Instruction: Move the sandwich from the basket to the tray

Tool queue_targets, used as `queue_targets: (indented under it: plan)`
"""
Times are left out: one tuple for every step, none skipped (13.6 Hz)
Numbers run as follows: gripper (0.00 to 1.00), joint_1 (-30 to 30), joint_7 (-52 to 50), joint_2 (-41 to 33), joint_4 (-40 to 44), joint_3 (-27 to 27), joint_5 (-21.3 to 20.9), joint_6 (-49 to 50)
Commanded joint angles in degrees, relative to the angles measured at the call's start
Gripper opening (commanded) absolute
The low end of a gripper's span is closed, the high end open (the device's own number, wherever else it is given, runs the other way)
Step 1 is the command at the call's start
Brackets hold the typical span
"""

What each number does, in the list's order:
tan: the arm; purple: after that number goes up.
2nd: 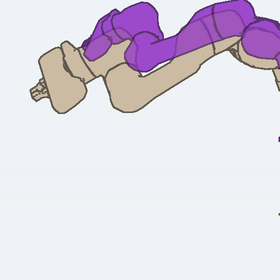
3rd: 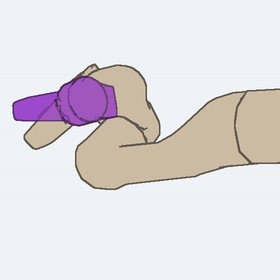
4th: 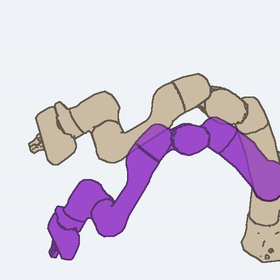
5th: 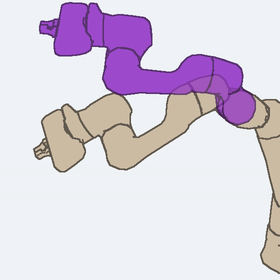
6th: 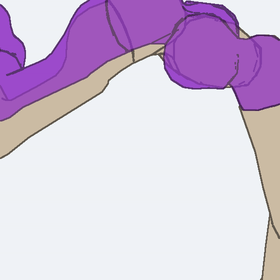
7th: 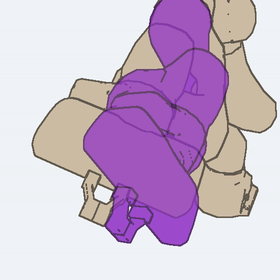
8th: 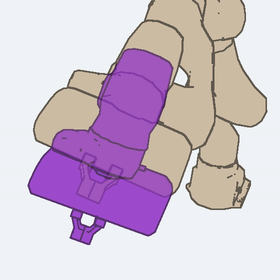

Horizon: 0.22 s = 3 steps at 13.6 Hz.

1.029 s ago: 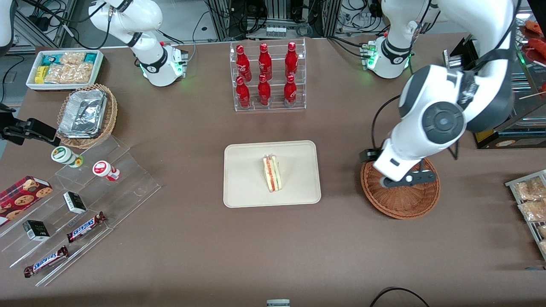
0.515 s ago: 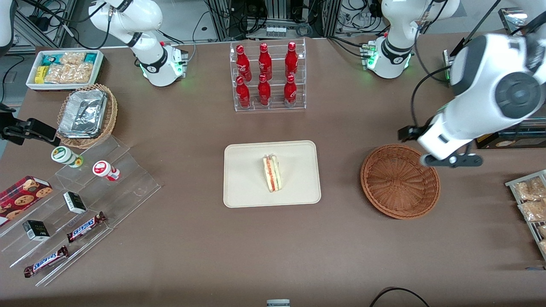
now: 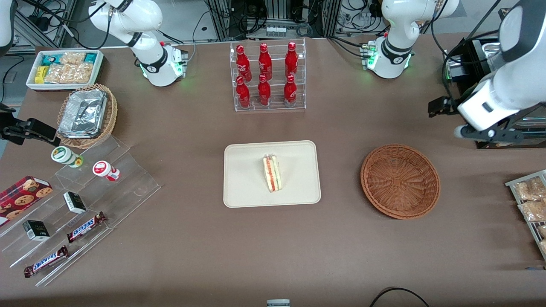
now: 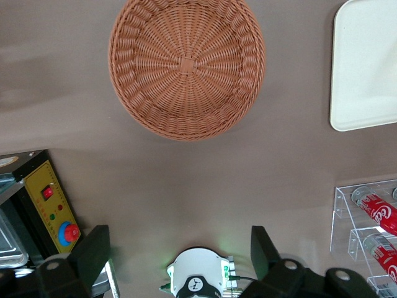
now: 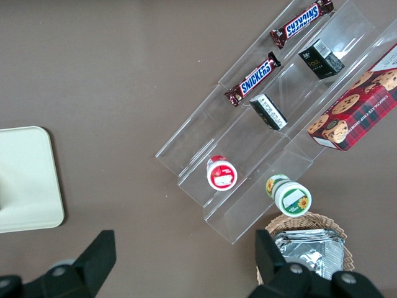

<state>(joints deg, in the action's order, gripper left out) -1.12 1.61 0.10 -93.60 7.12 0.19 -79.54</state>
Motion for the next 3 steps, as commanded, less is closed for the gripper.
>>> queue_targets:
  plan:
    - [1.0, -0.46, 1.38, -2.73, -1.32, -0.36, -0.01, 0.88]
    - [1.0, -0.46, 1.38, -2.73, -1.06, -0.97, -0.01, 0.97]
    - [1.0, -0.46, 1.38, -2.73, -1.06, -1.06, 0.07, 0.88]
